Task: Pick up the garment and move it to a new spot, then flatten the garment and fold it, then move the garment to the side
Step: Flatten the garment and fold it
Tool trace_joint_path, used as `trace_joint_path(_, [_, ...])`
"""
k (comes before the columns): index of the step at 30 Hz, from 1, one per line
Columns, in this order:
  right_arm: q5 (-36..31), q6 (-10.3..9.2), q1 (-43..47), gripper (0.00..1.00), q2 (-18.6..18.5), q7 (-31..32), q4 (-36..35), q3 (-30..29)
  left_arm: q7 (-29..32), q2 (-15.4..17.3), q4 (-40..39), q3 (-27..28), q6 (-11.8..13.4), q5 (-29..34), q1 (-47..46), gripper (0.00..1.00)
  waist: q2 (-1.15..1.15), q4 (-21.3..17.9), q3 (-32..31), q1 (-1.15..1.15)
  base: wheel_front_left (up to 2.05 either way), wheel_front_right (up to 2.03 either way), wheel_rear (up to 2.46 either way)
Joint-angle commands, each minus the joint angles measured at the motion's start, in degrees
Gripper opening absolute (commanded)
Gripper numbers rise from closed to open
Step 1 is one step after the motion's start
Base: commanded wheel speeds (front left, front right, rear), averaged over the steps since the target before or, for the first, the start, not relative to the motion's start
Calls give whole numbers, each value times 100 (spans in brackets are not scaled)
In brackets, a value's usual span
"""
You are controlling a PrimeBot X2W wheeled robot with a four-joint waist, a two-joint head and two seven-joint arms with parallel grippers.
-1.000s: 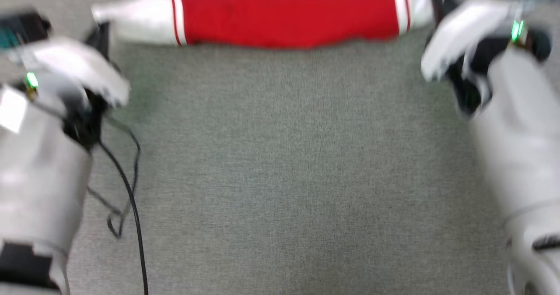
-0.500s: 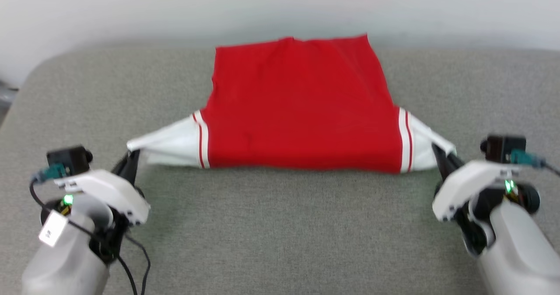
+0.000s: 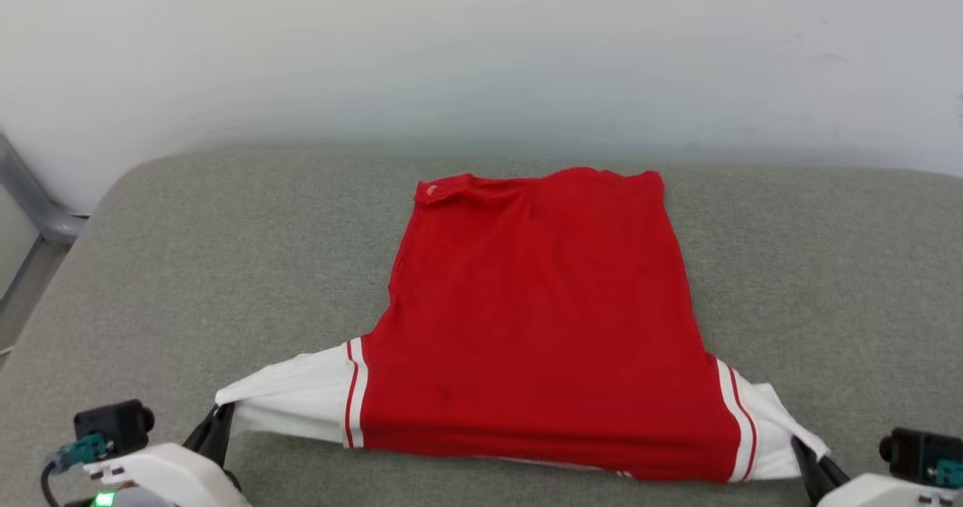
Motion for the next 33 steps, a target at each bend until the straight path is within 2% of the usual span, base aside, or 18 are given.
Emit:
trace_joint_path(1, [-64,-14,227,0,15,94,-202,-121,15,148,-154,102,151,-40,183,0,0,10,-13,2,0,0,0])
trace_joint_path(3, [-101,-15,590,0,91,291,-587,-261,98,273,-529,168,370,-94,544,0,0,5,-25,2,0,0,0])
trace_joint_path(4, [-145,-15,1084,0,154,526,-987,-408,200,439,-994,240,677,-166,1037,0,0,-4,-55,2,0,0,0])
trace_joint_path(7, [-20,-15,1474,0,168,658,-1115,-392,282,534,-1312,268,944,-227,1473,0,0,-29,-82,2,0,0,0])
trace_joint_path(10, [85,-15,1685,0,168,707,-1003,-283,342,569,-1496,230,1113,-246,1789,0,0,-56,-95,2,0,0,0])
trace_joint_path(13, [78,-14,1710,0,169,680,-797,-140,390,548,-1569,127,1178,-205,1963,0,0,-68,-98,2,0,0,0])
trace_joint_path(14, [56,-14,1677,3,170,651,-714,-114,387,518,-1585,83,1186,-180,1972,0,0,-65,-99,2,0,0,0])
trace_joint_path(15, [92,-14,1615,33,171,594,-625,-100,381,496,-1602,36,1188,-144,1958,0,0,-59,-98,2,0,0,0])
trace_joint_path(16, [98,-14,1537,47,172,536,-571,-61,381,459,-1612,-5,1173,-137,1934,0,0,-50,-97,2,0,0,0])
trace_joint_path(17, [130,-14,1458,93,172,441,-529,-29,367,427,-1621,-39,1146,-116,1883,0,0,-30,-97,2,0,0,0])
trace_joint_path(18, [186,-14,1368,100,171,354,-494,-28,347,416,-1623,-64,1121,-76,1829,0,0,-13,-95,2,0,0,0])
trace_joint_path(24, [-67,-10,612,100,177,41,-535,-448,318,307,-1701,-226,957,38,1585,0,0,89,-15,2,0,0,0])
trace_joint_path(29, [-290,-11,-425,100,145,299,-269,-723,249,256,-1826,-292,905,194,1321,0,0,218,237,2,0,0,0])
trace_joint_path(33, [-285,-10,-1508,100,-68,722,246,-767,150,211,-1993,-320,798,347,972,0,0,428,722,2,0,0,0])
